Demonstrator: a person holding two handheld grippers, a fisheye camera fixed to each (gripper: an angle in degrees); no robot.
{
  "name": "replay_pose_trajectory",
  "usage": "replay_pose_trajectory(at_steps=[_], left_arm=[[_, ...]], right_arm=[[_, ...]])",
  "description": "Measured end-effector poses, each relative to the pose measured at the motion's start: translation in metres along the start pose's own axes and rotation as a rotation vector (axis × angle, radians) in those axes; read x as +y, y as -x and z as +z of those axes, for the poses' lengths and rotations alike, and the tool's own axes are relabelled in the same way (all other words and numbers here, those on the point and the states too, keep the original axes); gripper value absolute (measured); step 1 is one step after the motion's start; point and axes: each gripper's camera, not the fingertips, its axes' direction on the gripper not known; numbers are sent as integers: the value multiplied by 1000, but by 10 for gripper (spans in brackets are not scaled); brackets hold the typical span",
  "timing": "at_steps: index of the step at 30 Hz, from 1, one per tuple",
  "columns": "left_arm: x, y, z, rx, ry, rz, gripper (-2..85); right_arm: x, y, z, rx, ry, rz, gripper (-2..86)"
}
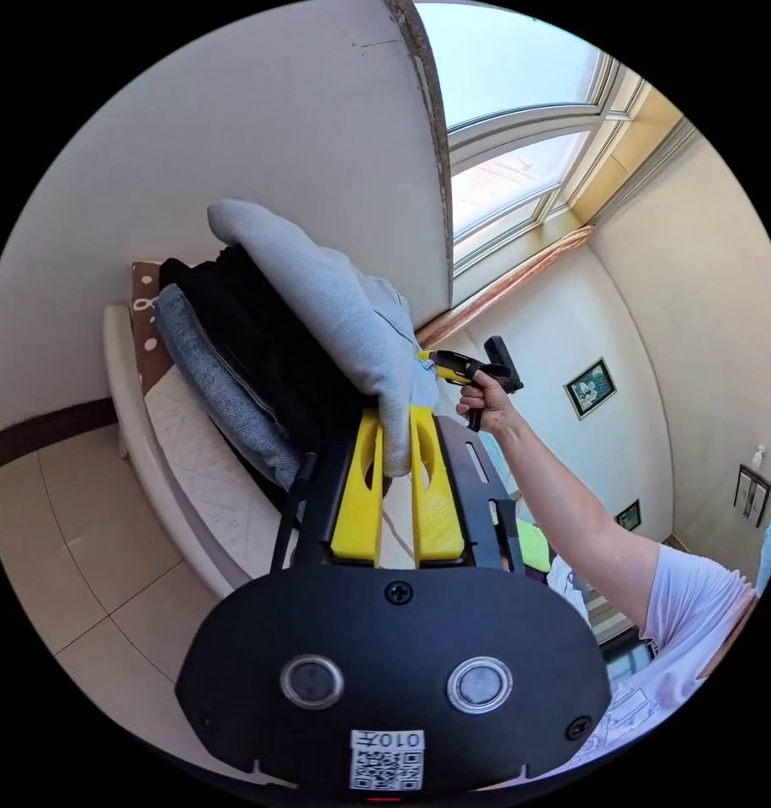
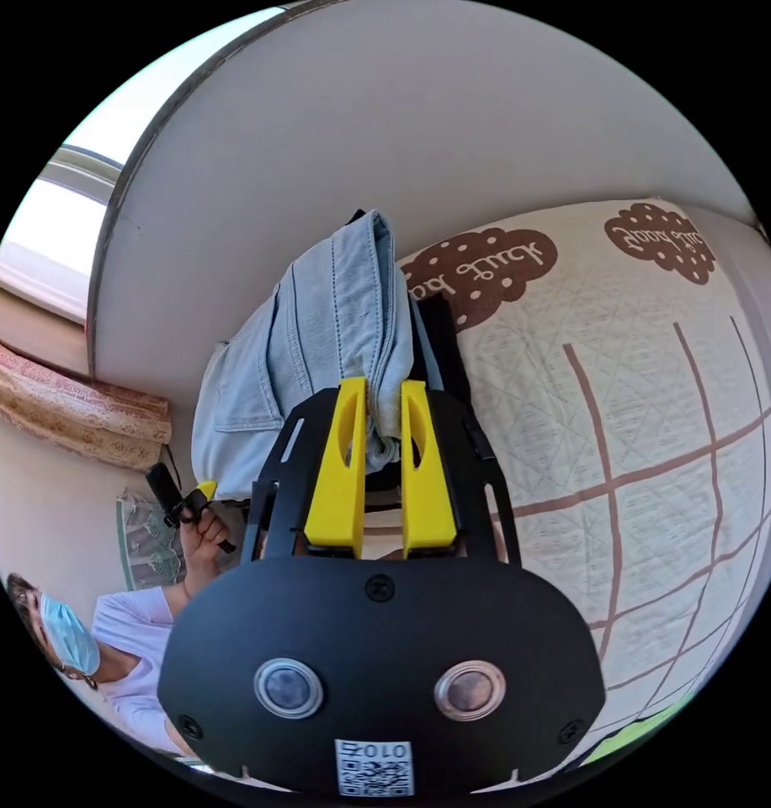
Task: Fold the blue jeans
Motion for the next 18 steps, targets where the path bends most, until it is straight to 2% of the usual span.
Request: replay_pose_trajectory(at_steps=[4,6,9,10,11,14,15,18], left_arm=[[7,-7,7,-16,44,29,68],[11,-10,4,3,66,3,67],[25,-40,-20,-102,40,111,61],[36,-57,-30,-187,37,182,55],[49,-75,-36,-277,55,261,46],[95,-123,-23,-374,175,500,22],[106,-133,-17,-386,207,548,19],[166,-181,25,-365,339,746,7]], right_arm=[[17,19,-6,-7,-67,33,78],[40,33,-29,-17,-165,44,72],[98,61,-66,16,-274,-36,61],[115,69,-72,51,-301,-73,60],[154,86,-81,158,-344,-133,58],[273,124,-83,463,-435,-212,66],[325,132,-77,562,-457,-173,72],[451,138,-60,634,-416,39,80]])
